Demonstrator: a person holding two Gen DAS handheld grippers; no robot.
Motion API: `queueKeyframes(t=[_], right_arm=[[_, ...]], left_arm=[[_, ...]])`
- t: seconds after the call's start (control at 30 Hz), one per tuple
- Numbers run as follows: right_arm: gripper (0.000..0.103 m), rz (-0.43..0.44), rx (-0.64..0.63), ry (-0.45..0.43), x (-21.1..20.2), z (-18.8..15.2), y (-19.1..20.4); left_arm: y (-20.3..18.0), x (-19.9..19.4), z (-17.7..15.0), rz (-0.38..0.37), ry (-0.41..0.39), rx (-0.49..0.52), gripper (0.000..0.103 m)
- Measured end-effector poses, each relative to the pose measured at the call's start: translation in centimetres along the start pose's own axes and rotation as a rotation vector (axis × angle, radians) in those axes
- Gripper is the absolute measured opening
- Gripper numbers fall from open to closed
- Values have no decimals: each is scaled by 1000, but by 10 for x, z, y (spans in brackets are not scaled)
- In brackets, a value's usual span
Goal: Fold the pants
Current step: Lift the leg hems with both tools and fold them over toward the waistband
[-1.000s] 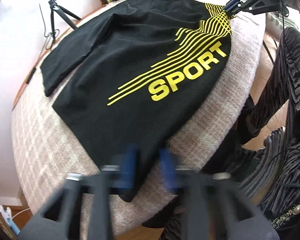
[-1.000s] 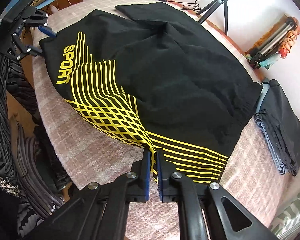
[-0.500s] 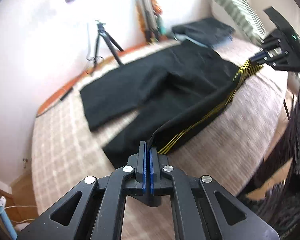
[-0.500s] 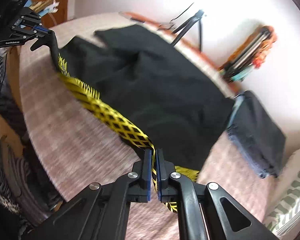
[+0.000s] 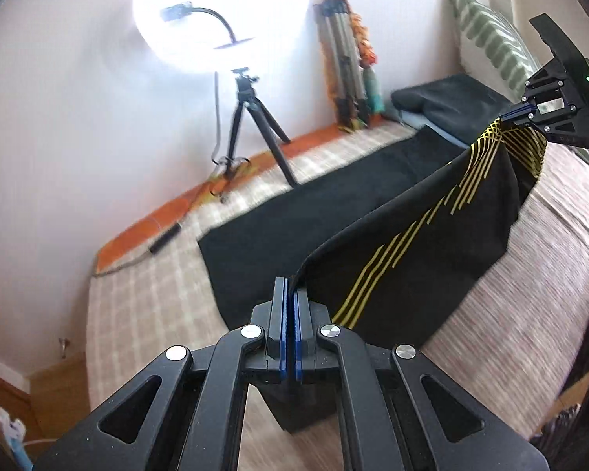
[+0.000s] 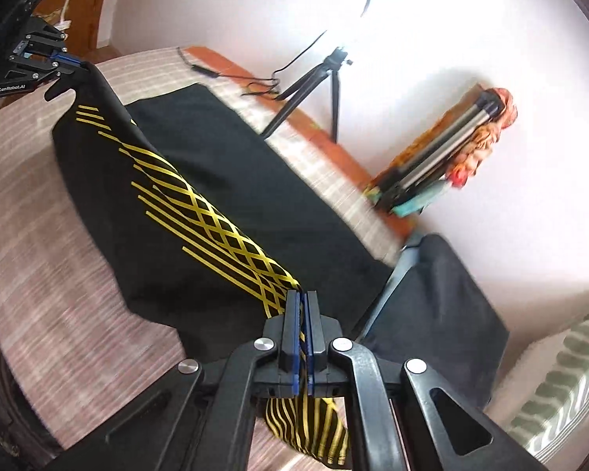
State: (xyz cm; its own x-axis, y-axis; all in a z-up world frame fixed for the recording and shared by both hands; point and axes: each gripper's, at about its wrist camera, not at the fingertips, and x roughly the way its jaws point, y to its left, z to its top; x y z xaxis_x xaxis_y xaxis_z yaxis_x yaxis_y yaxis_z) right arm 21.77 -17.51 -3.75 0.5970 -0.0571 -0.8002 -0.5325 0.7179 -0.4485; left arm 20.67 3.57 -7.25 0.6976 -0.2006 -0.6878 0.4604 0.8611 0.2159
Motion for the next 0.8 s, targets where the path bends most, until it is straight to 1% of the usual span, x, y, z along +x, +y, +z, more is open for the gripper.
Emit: queueKeyframes(t=[0.17, 0.27, 0.37, 0.5, 0.67, 0.8], right_arm=[[0, -32, -21, 6, 30, 32, -17], [0, -47, -31, 21, 59, 50, -29], [0, -51, -33, 43, 85, 61, -36], [0, -54, -35, 64, 123, 76, -46], [0, -17, -32, 106, 171, 90, -55], [0, -11, -49, 131, 197, 96, -53]], left_arm=[[22, 29, 24, 28, -8, 0, 1], [31, 52, 34, 30, 3, -2, 1], [42, 79, 40, 32, 29, -2, 1], [53, 106, 44, 28, 61, -21, 1], [65, 136, 45, 18, 104, -25, 1], [74, 156, 44, 4, 134, -44, 1]])
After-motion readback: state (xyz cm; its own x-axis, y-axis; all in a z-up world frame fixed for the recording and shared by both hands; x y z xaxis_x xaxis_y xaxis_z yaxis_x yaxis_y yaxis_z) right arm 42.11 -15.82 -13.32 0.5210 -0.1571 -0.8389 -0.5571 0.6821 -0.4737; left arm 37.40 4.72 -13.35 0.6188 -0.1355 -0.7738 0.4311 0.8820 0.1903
